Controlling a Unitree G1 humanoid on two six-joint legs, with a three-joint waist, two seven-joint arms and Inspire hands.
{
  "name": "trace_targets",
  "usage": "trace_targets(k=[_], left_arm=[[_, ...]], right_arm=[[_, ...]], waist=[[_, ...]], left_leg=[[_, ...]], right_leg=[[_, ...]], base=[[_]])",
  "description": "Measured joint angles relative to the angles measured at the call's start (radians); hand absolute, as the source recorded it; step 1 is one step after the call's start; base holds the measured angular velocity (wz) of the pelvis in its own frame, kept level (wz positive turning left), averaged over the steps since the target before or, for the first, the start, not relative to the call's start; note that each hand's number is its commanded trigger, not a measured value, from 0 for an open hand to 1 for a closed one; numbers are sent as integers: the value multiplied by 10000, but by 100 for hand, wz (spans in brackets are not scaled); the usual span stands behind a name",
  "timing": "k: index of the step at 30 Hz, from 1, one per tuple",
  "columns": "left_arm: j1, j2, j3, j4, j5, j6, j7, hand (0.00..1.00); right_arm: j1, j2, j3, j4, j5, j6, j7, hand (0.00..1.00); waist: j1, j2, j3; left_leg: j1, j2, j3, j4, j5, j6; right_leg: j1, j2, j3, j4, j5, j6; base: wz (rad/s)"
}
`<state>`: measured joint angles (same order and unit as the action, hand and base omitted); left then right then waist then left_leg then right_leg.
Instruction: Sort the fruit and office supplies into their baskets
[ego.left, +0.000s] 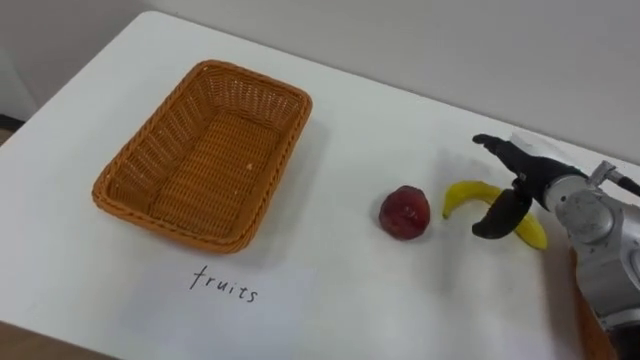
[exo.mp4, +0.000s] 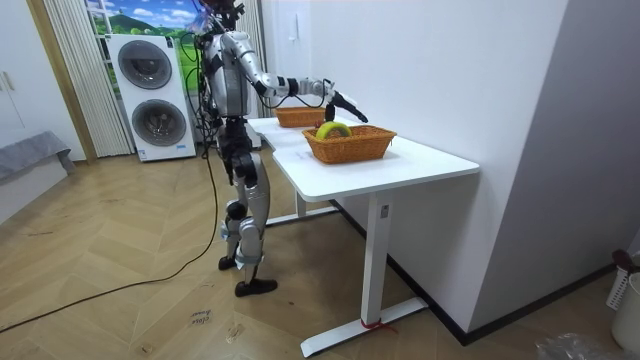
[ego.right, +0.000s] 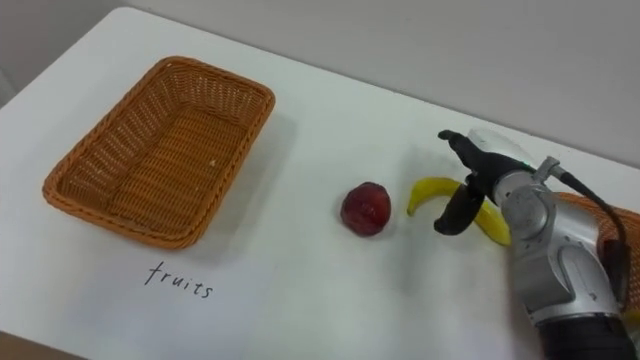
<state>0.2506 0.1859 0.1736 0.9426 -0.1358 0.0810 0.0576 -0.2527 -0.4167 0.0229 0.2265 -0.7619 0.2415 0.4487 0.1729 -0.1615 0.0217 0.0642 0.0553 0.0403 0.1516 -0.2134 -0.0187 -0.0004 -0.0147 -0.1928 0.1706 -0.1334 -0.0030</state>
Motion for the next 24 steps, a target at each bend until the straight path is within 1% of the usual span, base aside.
trace_targets(k=[5, 8, 10, 12, 16, 21, 23, 24], left_arm=[[-93, 0, 7, -9, 18, 9, -2, 0], [-224, -1, -18, -11, 116, 7, 3, 0], [-247, -1, -48, -19, 116, 7, 11, 0], [-233, -1, -108, -22, 118, 6, 70, 0], [-200, -2, -279, -141, 113, 6, 311, 0], [-200, -4, -365, -207, 117, -15, 614, 0], [-192, -3, -391, -200, 121, -29, 699, 0], [-183, -3, -394, -196, 121, -31, 700, 0]], right_arm=[[0, 1, 0, 103, 0, -25, -98, 0], [-2, 2, 8, 600, 13, -29, -306, 0], [-4, 2, 14, 802, 17, -56, -394, 0], [-4, 3, 26, 890, 27, -115, -507, 0], [-104, 2, 56, 1217, 78, -244, -1005, 0], [-252, 1, 345, 1578, 269, -339, -1453, 0], [-373, 2, 372, 1928, 561, -464, -1632, 0], [-476, 2, 393, 2136, 605, -520, -1740, 0]], waist=[[55, 60, -9], [225, 69, -13], [268, 77, -18], [270, 99, -19], [269, 154, -48], [269, 170, -63], [288, 173, -60], [305, 198, -42]], left_leg=[[-21, 1, 1, 6, 1, 0], [-15, 1, 5, 17, 2, 0], [-35, 1, -2, 26, 2, -1], [-70, 1, -20, 57, 2, -1], [-156, 4, -37, 122, 4, -3], [-151, 2, -33, 149, 5, -5], [-120, 0, -33, 152, 5, -5], [-95, 1, -33, 153, 5, -5]], right_leg=[[-48, 2, 0, 1, 0, 0], [-59, -4, 0, 2, 0, 0], [-79, -9, -12, 3, 0, 0], [-90, -15, -24, 4, 1, -1], [-87, -21, -22, 10, 2, -4], [-82, -29, -48, 45, 11, -17], [-83, -39, -68, 92, 11, -17], [-92, -45, -73, 158, 11, -17]], base=[[0], [0], [0], [2], [2], [0], [0], [0]])
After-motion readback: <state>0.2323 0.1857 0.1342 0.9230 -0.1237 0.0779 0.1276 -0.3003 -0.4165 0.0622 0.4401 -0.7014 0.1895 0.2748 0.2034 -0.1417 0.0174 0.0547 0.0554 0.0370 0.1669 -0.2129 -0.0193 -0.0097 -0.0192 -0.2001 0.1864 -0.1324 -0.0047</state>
